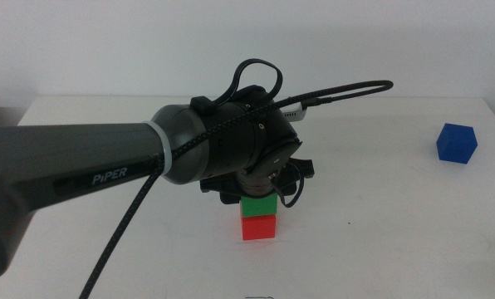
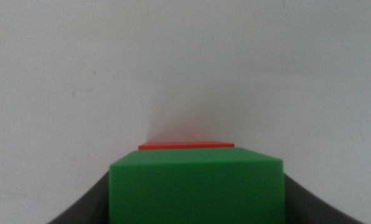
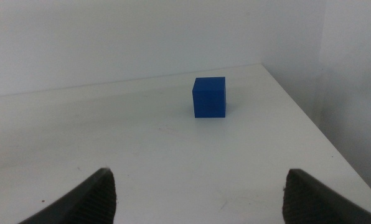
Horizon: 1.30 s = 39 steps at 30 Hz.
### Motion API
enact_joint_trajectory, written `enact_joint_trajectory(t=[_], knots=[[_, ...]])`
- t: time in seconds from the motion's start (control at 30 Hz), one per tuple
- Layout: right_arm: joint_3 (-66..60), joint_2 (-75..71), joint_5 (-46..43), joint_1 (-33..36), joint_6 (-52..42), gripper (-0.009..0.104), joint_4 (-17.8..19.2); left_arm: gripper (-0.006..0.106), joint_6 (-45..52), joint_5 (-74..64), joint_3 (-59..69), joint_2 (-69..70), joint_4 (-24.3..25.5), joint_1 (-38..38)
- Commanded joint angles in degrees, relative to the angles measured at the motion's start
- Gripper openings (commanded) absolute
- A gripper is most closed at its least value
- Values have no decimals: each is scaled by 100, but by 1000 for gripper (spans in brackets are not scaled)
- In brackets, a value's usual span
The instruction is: Stack red cubes first, then green, then blue cubes in a specific spot.
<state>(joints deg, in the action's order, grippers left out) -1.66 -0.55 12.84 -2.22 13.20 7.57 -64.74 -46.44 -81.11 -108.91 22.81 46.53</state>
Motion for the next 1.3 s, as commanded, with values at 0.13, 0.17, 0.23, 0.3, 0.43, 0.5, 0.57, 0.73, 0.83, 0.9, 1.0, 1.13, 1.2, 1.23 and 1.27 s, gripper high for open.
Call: enact_joint_trajectory(t=[0.13, 0.17, 0.23, 0.3, 0.43, 0.5, 0.57, 0.73, 0.83, 0.9, 1.0, 1.13, 1.2, 1.23, 1.27], knots=[[103, -126, -440, -32, -73, 71, 70, 9, -118, 88, -124, 152, 128, 20], [103, -126, -440, -32, -73, 71, 70, 9, -118, 106, -124, 120, 119, 20], [103, -126, -440, -32, -73, 71, 70, 9, -118, 163, -124, 99, 86, 20], [103, -126, -440, -32, -73, 71, 70, 9, -113, 199, -124, 99, 86, 20], [103, -126, -440, -32, -73, 71, 70, 10, -113, 240, -129, 99, 55, 20], [103, -126, -440, -32, -73, 71, 70, 54, -113, 209, -129, 99, 180, 20], [103, -126, -440, -32, -73, 71, 70, 62, -113, 214, -129, 99, 243, 20], [103, -126, -440, -32, -73, 71, 70, 74, -113, 221, -129, 99, 408, 20], [103, -126, -440, -32, -73, 71, 70, 79, -113, 251, -129, 99, 409, 20], [103, -126, -440, -32, -73, 71, 70, 83, -113, 273, -134, 113, 432, 20], [103, -126, -440, -32, -73, 71, 70, 88, -86, 283, -134, 204, 534, 20], [103, -126, -440, -32, -73, 71, 70, 91, 140, 283, -134, 535, 625, 20], [103, -126, -440, -32, -73, 71, 70, 91, 310, 263, -134, 799, 628, 20], [103, -126, -440, -32, -73, 71, 70, 91, 397, 226, -134, 950, 628, 20], [103, -126, -440, -32, -73, 71, 70, 91, 479, 191, -134, 1072, 628, 20]])
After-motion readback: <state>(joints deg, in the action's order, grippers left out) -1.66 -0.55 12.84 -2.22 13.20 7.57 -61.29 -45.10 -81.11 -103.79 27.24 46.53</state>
